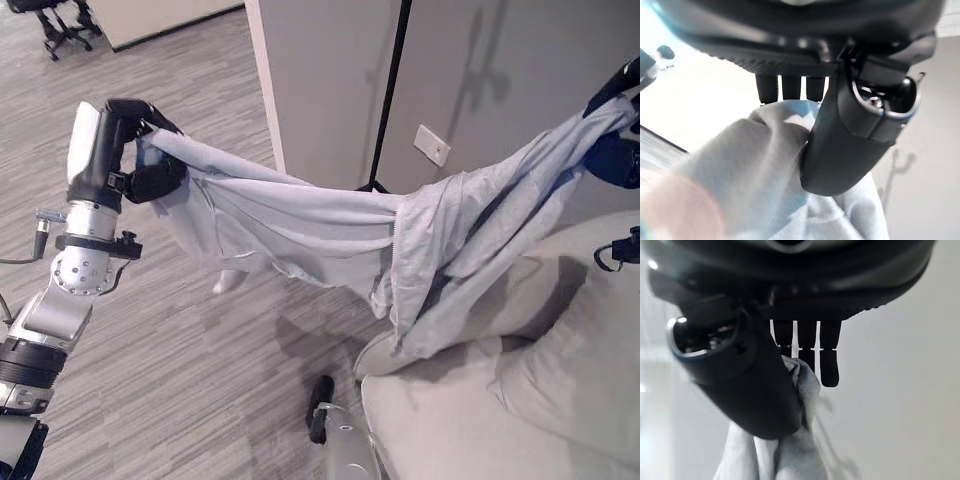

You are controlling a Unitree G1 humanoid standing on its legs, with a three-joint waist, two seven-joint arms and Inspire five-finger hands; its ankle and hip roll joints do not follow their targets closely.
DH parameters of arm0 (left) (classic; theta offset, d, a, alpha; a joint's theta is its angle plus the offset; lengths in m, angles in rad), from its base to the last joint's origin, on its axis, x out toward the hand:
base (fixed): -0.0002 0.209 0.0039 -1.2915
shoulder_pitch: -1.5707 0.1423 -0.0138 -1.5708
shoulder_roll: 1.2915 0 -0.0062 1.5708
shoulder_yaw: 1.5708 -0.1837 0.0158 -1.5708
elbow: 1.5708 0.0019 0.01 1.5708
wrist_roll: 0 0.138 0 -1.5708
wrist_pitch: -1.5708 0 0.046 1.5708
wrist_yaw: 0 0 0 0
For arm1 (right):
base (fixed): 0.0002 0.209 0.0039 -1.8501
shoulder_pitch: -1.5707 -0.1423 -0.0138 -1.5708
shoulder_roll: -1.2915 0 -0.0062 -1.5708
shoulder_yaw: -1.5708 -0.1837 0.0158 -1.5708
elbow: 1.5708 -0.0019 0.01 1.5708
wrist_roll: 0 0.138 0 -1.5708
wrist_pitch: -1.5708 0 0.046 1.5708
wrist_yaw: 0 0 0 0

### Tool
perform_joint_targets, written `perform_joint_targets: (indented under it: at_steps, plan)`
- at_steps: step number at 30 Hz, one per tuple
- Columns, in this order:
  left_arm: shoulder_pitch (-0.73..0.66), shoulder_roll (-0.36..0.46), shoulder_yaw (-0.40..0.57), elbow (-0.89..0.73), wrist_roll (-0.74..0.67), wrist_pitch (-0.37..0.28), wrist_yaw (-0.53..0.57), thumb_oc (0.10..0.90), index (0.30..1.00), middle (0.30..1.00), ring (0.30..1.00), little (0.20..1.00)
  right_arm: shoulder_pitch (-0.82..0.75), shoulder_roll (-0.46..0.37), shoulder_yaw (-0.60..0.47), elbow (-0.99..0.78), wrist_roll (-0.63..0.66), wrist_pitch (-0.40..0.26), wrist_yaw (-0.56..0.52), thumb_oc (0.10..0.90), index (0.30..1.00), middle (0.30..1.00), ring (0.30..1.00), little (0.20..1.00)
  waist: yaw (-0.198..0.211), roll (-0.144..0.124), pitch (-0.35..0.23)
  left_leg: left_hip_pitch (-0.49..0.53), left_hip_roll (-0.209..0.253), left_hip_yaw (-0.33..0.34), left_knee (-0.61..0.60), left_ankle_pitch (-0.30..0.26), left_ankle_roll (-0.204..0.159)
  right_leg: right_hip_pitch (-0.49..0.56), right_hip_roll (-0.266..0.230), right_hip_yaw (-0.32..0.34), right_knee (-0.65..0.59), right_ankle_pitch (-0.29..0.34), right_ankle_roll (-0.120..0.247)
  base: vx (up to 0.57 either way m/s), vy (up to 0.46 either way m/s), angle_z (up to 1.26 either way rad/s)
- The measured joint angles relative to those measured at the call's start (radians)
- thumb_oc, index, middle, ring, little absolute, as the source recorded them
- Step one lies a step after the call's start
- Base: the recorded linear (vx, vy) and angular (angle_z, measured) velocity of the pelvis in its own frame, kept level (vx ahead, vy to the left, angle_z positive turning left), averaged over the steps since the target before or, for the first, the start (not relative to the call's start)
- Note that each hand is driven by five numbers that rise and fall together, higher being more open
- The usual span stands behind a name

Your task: Hang the clothes on the sofa on the clothes rack.

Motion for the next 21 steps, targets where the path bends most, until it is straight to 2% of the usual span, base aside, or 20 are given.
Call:
perform_joint_targets:
  at_steps: [1, 2, 3, 4, 5, 6, 7, 8, 9, 10, 11, 12, 13, 14, 15, 16, 18, 19, 20, 21]
  plan:
    - [0.000, -0.006, -0.003, 0.000, 0.000, 0.000, -0.004, 0.400, 0.300, 0.300, 0.300, 0.300, 0.010, 0.003, -0.001, 0.001, 0.000, 0.001, 0.006, 0.400, 0.300, 0.300, 0.300, 0.300, -0.002, 0.003, -0.001, 0.006, -0.001, 0.019, 0.038, 0.022, -0.037, 0.040, 0.019, 0.000, -0.025, -0.012, -0.014, 0.38, 0.009, 0.09]
    - [-0.006, -0.024, -0.003, 0.003, -0.002, -0.002, -0.007, 0.400, 0.300, 0.300, 0.300, 0.300, 0.050, 0.003, -0.024, -0.015, 0.000, 0.002, 0.010, 0.400, 0.300, 0.300, 0.300, 0.300, -0.006, 0.002, -0.001, -0.033, 0.007, 0.040, 0.182, 0.023, -0.121, 0.109, 0.036, -0.010, -0.076, 0.006, -0.042, 0.38, 0.001, 0.06]
    - [-0.006, -0.025, -0.003, -0.003, -0.006, -0.004, -0.005, 0.400, 0.300, 0.300, 0.300, 0.300, 0.059, 0.005, -0.035, -0.023, 0.001, -0.005, 0.010, 0.400, 0.300, 0.300, 0.300, 0.300, -0.013, -0.005, 0.004, -0.086, 0.000, 0.019, 0.326, 0.045, -0.173, 0.149, 0.051, 0.012, -0.108, -0.001, -0.045, 0.53, -0.062, -0.08]
    - [0.000, -0.033, -0.002, 0.001, -0.011, -0.017, -0.006, 0.400, 0.300, 0.300, 0.300, 0.300, 0.066, -0.001, -0.052, -0.030, 0.002, -0.006, 0.013, 0.400, 0.300, 0.300, 0.300, 0.300, -0.005, -0.008, 0.005, -0.210, 0.000, 0.026, 0.621, 0.054, -0.183, 0.205, 0.073, 0.045, -0.148, 0.017, -0.073, 0.27, -0.062, -0.34]
    - [0.004, -0.032, -0.001, 0.001, -0.012, -0.017, -0.009, 0.400, 0.300, 0.300, 0.300, 0.300, 0.062, -0.002, -0.054, -0.033, 0.007, -0.004, 0.013, 0.400, 0.300, 0.300, 0.300, 0.300, 0.009, -0.022, 0.012, -0.287, 0.009, 0.031, 0.761, 0.055, -0.182, 0.239, 0.087, 0.095, -0.161, 0.018, -0.079, 0.30, -0.107, -0.44]
    - [0.004, -0.027, 0.000, -0.002, -0.017, -0.018, -0.010, 0.400, 0.300, 0.300, 0.300, 0.300, 0.061, -0.003, -0.054, -0.036, 0.022, -0.004, 0.013, 0.400, 0.300, 0.300, 0.300, 0.300, 0.003, -0.029, 0.008, -0.352, 0.037, 0.100, 0.845, 0.057, -0.176, 0.271, 0.093, 0.123, -0.180, 0.012, -0.096, 0.26, -0.047, -0.53]
    - [0.010, -0.025, 0.004, -0.003, -0.024, -0.021, -0.010, 0.400, 0.300, 0.300, 0.300, 0.300, 0.060, -0.004, -0.057, -0.042, 0.023, -0.004, 0.013, 0.400, 0.300, 0.300, 0.300, 0.300, 0.013, -0.039, 0.012, -0.389, 0.060, 0.163, 0.845, 0.066, -0.167, 0.298, 0.094, 0.119, -0.190, 0.015, -0.100, 0.35, -0.031, -0.49]
    - [0.009, -0.013, 0.004, -0.005, -0.040, -0.021, -0.012, 0.400, 0.300, 0.300, 0.300, 0.300, 0.057, 0.000, -0.058, -0.049, 0.023, -0.006, 0.013, 0.400, 0.300, 0.300, 0.300, 0.300, 0.017, -0.067, 0.013, -0.460, 0.079, 0.178, 0.803, 0.055, -0.132, 0.339, 0.100, 0.177, -0.217, 0.005, -0.112, 0.20, 0.016, -0.68]
    - [0.009, 0.000, 0.009, -0.012, -0.040, -0.026, -0.012, 0.400, 0.300, 0.300, 0.300, 0.300, 0.052, 0.003, -0.053, -0.056, 0.023, 0.000, 0.013, 0.400, 0.300, 0.300, 0.300, 0.300, 0.029, -0.097, 0.008, -0.470, 0.069, 0.204, 0.709, 0.045, -0.063, 0.359, 0.098, 0.241, -0.246, -0.003, -0.137, 0.27, 0.081, -0.90]
    - [0.010, 0.007, 0.015, -0.019, -0.041, -0.028, -0.009, 0.400, 0.300, 0.300, 0.300, 0.300, 0.041, 0.001, -0.049, -0.061, 0.022, 0.000, 0.013, 0.400, 0.300, 0.300, 0.300, 0.300, 0.055, -0.103, 0.010, -0.475, 0.065, 0.213, 0.608, 0.064, -0.051, 0.368, 0.096, 0.257, -0.248, 0.002, -0.140, 0.18, 0.066, -1.00]
    - [0.010, 0.017, 0.015, -0.022, -0.041, -0.027, -0.009, 0.400, 0.300, 0.300, 0.300, 0.300, 0.033, 0.001, -0.047, -0.069, 0.022, 0.000, 0.014, 0.400, 0.300, 0.300, 0.300, 0.300, 0.066, -0.114, 0.015, -0.499, 0.065, 0.211, 0.573, 0.099, -0.054, 0.381, 0.094, 0.252, -0.250, 0.001, -0.139, 0.40, 0.143, -1.31]
    - [0.055, 0.036, 0.035, -0.034, -0.040, -0.037, -0.011, 0.400, 0.300, 0.300, 0.300, 0.300, -0.010, 0.007, 0.005, -0.074, 0.023, 0.000, 0.014, 0.400, 0.300, 0.300, 0.300, 0.300, 0.082, -0.135, 0.006, -0.504, 0.042, 0.167, 0.338, 0.124, -0.016, 0.413, 0.102, 0.303, -0.268, 0.000, -0.125, 0.37, 0.115, -1.24]
    - [0.069, 0.053, 0.038, -0.037, -0.040, -0.041, -0.008, 0.400, 0.300, 0.300, 0.300, 0.300, -0.018, 0.008, 0.011, -0.078, 0.023, -0.004, 0.017, 0.400, 0.300, 0.300, 0.300, 0.300, 0.094, -0.123, 0.000, -0.502, 0.041, 0.138, 0.262, 0.145, -0.010, 0.435, 0.115, 0.316, -0.285, 0.001, -0.123, 0.35, 0.112, -1.26]
    - [0.088, 0.080, 0.043, -0.040, -0.037, -0.042, -0.008, 0.400, 0.300, 0.300, 0.300, 0.300, -0.042, 0.013, 0.038, -0.075, 0.023, -0.005, 0.017, 0.400, 0.300, 0.300, 0.300, 0.300, 0.107, -0.122, -0.004, -0.501, 0.031, 0.073, 0.145, 0.166, 0.001, 0.463, 0.133, 0.348, -0.313, 0.001, -0.122, 0.46, 0.132, -1.36]
    - [0.118, 0.107, 0.064, -0.046, -0.037, -0.045, -0.006, 0.400, 0.300, 0.300, 0.300, 0.300, -0.068, 0.016, 0.064, -0.071, 0.024, -0.005, 0.018, 0.400, 0.300, 0.300, 0.300, 0.300, 0.125, -0.122, -0.004, -0.498, 0.013, -0.001, 0.035, 0.215, 0.014, 0.498, 0.148, 0.392, -0.335, -0.008, -0.109, 0.31, 0.094, -1.10]
    - [0.128, 0.104, 0.068, -0.041, -0.037, -0.045, 0.002, 0.400, 0.300, 0.300, 0.300, 0.300, -0.069, 0.018, 0.069, -0.069, 0.024, -0.009, 0.019, 0.400, 0.300, 0.300, 0.300, 0.300, 0.126, -0.122, -0.004, -0.519, 0.005, -0.012, 0.032, 0.237, 0.036, 0.518, 0.146, 0.396, -0.341, -0.009, -0.106, 0.43, 0.148, -0.92]
    - [0.130, 0.119, 0.074, -0.031, -0.037, -0.045, 0.013, 0.400, 0.300, 0.300, 0.300, 0.300, -0.084, 0.030, 0.089, -0.061, 0.035, -0.013, 0.017, 0.400, 0.300, 0.300, 0.300, 0.300, 0.129, -0.123, -0.011, -0.544, 0.003, -0.031, 0.011, 0.251, 0.039, 0.550, 0.157, 0.432, -0.352, -0.023, -0.086, 0.24, 0.121, -0.61]
    - [0.130, 0.120, 0.075, -0.031, -0.037, -0.044, 0.028, 0.400, 0.300, 0.300, 0.300, 0.300, -0.074, 0.031, 0.095, -0.061, 0.035, -0.018, 0.018, 0.400, 0.300, 0.300, 0.300, 0.300, 0.122, -0.113, -0.016, -0.560, 0.006, 0.002, 0.087, 0.308, 0.114, 0.599, 0.164, 0.461, -0.358, -0.046, -0.050, 0.36, 0.226, -0.68]
    - [0.130, 0.120, 0.074, -0.031, -0.037, -0.044, 0.030, 0.400, 0.300, 0.300, 0.300, 0.300, -0.072, 0.031, 0.094, -0.061, 0.035, -0.020, 0.019, 0.400, 0.300, 0.300, 0.300, 0.300, 0.114, -0.098, -0.024, -0.534, 0.002, 0.016, 0.095, 0.349, 0.163, 0.635, 0.170, 0.476, -0.363, -0.064, -0.021, 0.47, 0.336, -0.27]
    - [0.132, 0.134, 0.073, -0.049, -0.036, -0.045, 0.031, 0.400, 0.300, 0.300, 0.300, 0.300, -0.068, 0.062, 0.089, -0.066, 0.034, -0.020, 0.007, 0.400, 0.300, 0.300, 0.300, 0.300, 0.060, -0.087, -0.048, -0.477, 0.003, 0.027, 0.067, 0.335, 0.141, 0.668, 0.166, 0.476, -0.341, -0.090, 0.020, 0.67, 0.515, -0.13]
